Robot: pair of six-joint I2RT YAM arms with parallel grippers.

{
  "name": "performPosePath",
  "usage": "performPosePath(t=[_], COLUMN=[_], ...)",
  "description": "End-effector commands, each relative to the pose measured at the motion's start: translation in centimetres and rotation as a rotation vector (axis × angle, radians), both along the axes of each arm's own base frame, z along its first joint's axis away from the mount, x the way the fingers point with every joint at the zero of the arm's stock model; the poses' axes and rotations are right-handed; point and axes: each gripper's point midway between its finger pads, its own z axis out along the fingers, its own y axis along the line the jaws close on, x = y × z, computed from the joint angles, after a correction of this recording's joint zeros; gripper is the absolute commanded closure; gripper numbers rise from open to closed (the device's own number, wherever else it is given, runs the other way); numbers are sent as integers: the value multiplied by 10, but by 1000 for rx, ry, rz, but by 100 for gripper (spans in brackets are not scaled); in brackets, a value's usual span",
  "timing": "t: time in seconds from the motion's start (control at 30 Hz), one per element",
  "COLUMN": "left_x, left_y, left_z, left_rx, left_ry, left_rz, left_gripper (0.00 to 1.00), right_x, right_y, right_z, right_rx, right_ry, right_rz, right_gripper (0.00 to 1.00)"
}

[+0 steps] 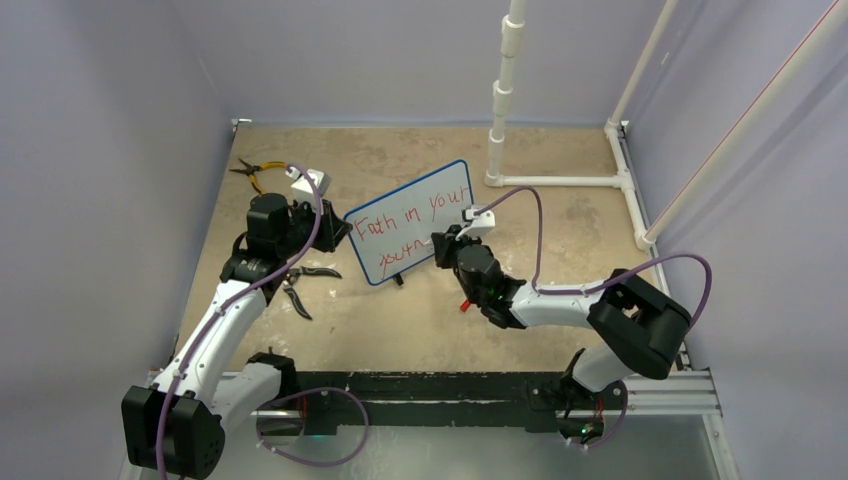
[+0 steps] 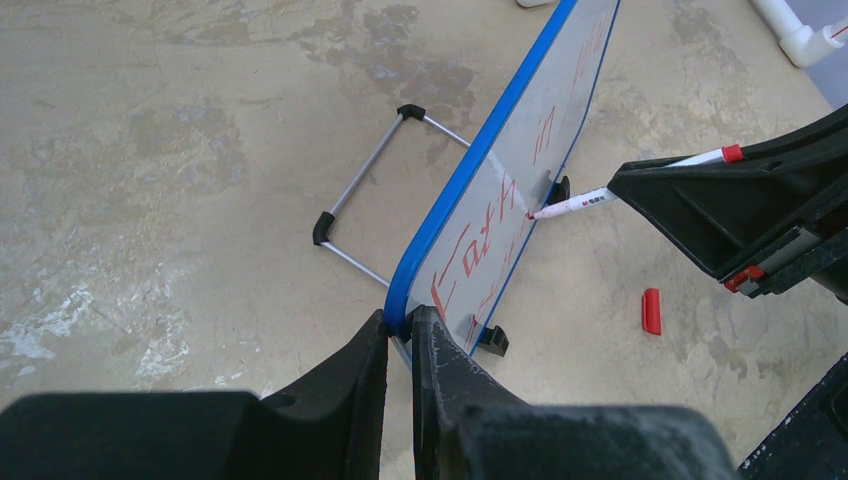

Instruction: Write a sentence on the whiteboard

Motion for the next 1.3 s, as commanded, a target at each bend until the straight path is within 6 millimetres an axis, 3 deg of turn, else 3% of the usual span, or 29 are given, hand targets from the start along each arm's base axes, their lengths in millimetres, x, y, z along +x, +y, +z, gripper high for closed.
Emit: performPosePath(t=[0.0, 0.27, 0.5, 1.27], left_x=[-4, -4, -4, -3], left_y=[-4, -4, -4, -4], left_z=[-7, -7, -8, -9], left_rx=[-4, -5, -3, -2], left_ry=[23, 22, 23, 26], left_rz=[-27, -26, -25, -26], left_gripper=[100, 100, 100, 100], right_x=[2, -4, 4, 20], right_y=[-6, -5, -8, -7], right_z=[7, 27, 36, 33], right_rx=[19, 52, 42, 28], right_ry=[-16, -53, -76, -81], right_rz=[-29, 15, -13, -34], right_gripper=[100, 100, 100, 100])
